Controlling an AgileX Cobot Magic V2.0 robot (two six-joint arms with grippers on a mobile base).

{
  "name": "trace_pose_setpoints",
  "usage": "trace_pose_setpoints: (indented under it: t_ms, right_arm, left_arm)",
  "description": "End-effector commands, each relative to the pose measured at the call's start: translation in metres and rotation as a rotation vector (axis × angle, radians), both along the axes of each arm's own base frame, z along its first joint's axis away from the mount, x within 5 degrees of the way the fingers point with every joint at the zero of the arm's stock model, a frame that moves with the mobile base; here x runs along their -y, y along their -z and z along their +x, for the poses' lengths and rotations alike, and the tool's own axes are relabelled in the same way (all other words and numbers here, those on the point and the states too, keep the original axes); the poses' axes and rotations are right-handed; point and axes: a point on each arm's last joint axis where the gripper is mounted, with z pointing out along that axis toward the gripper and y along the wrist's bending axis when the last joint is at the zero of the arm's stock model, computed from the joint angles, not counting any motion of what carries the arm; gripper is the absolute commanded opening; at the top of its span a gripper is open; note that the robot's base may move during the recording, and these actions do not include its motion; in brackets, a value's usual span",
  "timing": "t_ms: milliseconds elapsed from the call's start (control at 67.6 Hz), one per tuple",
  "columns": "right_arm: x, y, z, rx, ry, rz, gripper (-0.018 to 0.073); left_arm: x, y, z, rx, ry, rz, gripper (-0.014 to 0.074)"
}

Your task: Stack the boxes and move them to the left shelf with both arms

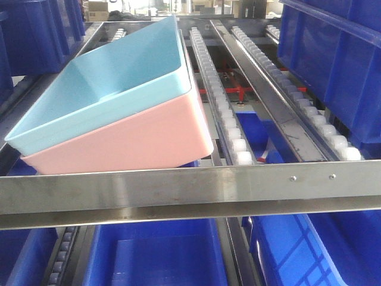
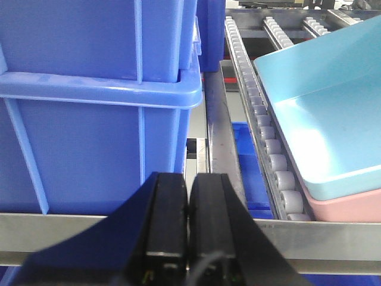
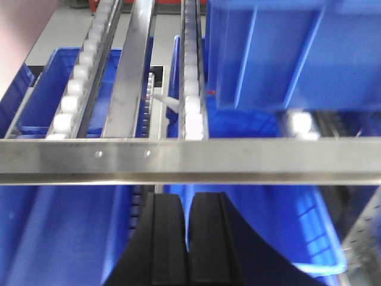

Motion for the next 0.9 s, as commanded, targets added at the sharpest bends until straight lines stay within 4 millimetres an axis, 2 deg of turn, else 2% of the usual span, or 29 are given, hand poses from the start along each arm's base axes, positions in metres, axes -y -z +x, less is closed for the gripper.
trace_pose_setpoints:
  t_ms: [0, 104, 222, 488, 888]
  right_arm:
    - [-0.001, -0.005, 0.001, 0.156, 0.002, 0.060, 0.0065]
    - [0.000, -0.006, -0.004, 0.209, 0.002, 0.083, 0.0065]
    - [0.001, -0.010, -0.012, 0.301, -0.004, 0.021, 0.0065]
    - [0.001, -0.014, -0.011, 0.342, -0.006, -0.051, 0.0065]
    - [0.003, -0.016, -0.012, 0.366, 0.032, -0.033, 0.0065]
  left_arm:
    - [0.000, 0.001, 0.000, 0.078, 0.004, 0.004, -0.0003]
    - [0.000, 0.001, 0.000, 0.078, 0.004, 0.004, -0.0003]
    - [0.000, 0.001, 0.000, 0.078, 0.004, 0.004, -0.0003]
    - [0.000, 0.001, 0.000, 0.078, 0.004, 0.004, -0.0003]
    - [0.000, 0.001, 0.000, 0.078, 0.004, 0.004, -0.0003]
